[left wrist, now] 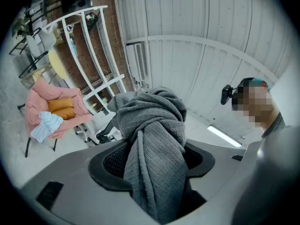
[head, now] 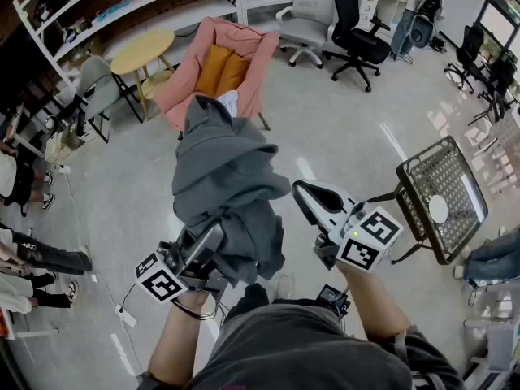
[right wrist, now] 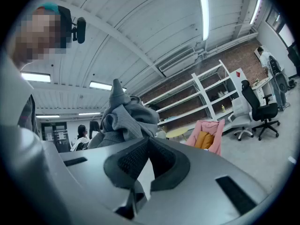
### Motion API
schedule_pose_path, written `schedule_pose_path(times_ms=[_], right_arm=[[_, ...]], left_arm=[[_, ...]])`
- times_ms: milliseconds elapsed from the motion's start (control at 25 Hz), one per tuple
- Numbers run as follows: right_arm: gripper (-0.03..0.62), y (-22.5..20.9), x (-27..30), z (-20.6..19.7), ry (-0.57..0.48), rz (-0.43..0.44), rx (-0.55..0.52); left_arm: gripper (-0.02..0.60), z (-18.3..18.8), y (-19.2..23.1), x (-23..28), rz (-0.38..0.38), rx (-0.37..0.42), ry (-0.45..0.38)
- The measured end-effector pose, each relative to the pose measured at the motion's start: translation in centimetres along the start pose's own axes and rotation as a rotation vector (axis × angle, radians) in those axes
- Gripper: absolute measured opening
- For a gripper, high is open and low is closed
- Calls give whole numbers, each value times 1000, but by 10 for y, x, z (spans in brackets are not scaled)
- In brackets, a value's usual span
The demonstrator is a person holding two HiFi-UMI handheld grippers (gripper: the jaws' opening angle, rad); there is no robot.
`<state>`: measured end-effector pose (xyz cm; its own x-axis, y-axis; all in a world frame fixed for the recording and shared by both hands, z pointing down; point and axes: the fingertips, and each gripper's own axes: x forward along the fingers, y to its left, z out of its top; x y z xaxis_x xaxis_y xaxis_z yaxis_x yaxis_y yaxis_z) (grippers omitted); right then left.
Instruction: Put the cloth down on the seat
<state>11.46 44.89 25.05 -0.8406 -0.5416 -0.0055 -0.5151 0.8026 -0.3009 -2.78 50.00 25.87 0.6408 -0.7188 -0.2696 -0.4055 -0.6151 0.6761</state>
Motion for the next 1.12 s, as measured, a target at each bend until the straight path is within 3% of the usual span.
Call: schedule_pose_path(times_ms=[680,960,1120], right_arm=[[17,-13,-11,-7,-13,-15,52],[17,-27,-9,-21,4,-12,56],[17,-50,12,-9,8,-24,66]], left_arm=[[301,-8,3,-2,5,-14,-25],[301,-13,20,0,16,-16,-40],[301,4,41,21,25,-31,-36]])
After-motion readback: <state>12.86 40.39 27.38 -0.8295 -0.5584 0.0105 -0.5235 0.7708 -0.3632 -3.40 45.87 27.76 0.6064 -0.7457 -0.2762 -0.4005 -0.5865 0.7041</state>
